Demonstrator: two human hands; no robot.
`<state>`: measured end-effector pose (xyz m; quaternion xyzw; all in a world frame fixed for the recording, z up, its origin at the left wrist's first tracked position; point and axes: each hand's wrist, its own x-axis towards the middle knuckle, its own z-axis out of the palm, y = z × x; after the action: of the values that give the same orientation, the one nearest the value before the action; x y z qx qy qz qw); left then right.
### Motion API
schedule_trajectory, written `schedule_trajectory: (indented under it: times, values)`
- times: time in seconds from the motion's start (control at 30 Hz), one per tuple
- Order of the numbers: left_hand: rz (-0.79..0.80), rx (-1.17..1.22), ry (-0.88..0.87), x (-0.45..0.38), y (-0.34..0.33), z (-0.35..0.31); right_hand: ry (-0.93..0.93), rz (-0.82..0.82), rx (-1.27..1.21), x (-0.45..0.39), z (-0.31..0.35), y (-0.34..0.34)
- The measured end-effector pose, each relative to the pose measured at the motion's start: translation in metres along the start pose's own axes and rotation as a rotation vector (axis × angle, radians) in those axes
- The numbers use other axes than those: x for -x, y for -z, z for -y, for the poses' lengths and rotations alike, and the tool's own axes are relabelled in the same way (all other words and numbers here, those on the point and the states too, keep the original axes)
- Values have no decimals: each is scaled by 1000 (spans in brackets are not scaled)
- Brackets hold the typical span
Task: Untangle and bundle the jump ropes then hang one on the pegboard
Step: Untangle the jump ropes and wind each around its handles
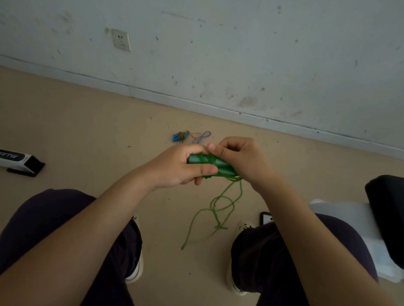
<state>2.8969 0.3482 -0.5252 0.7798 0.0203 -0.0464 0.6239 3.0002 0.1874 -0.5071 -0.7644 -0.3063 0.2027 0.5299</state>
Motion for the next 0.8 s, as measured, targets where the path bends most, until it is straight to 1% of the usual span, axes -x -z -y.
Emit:
schedule_trajectory:
  times: [0.07, 0.2, 0.37, 0.5, 0.57, 0.63, 0.67, 0.73, 0.8]
  values:
    - [-35, 1, 5, 1, -1, 0, -43, 33, -22, -1, 0, 2]
    - [-78, -14, 9, -1, -3, 0, -69, 52, -163, -2, 0, -1]
    - [-104, -56, -43, 0, -4, -2, -109, 109, -149, 0, 4, -1]
    - [-145, -18, -79, 0, -4, -4, -118, 164, -198, 4, 6, 3]
    - [-182, 14, -101, 0, -3, -5, -113, 211, -274, 5, 7, 5]
    - [-250, 107, -110, -1, -1, -7, -124, 225, -371, 4, 7, 4]
    - [-310, 177, -103, -2, 1, -7, -127, 226, -394, 5, 7, 2]
    - [-446, 280, -81, -5, 8, -6, -129, 234, -371, 6, 5, -5]
    - [-548, 284, -57, -6, 17, -3, -91, 246, -282, 9, 4, -13]
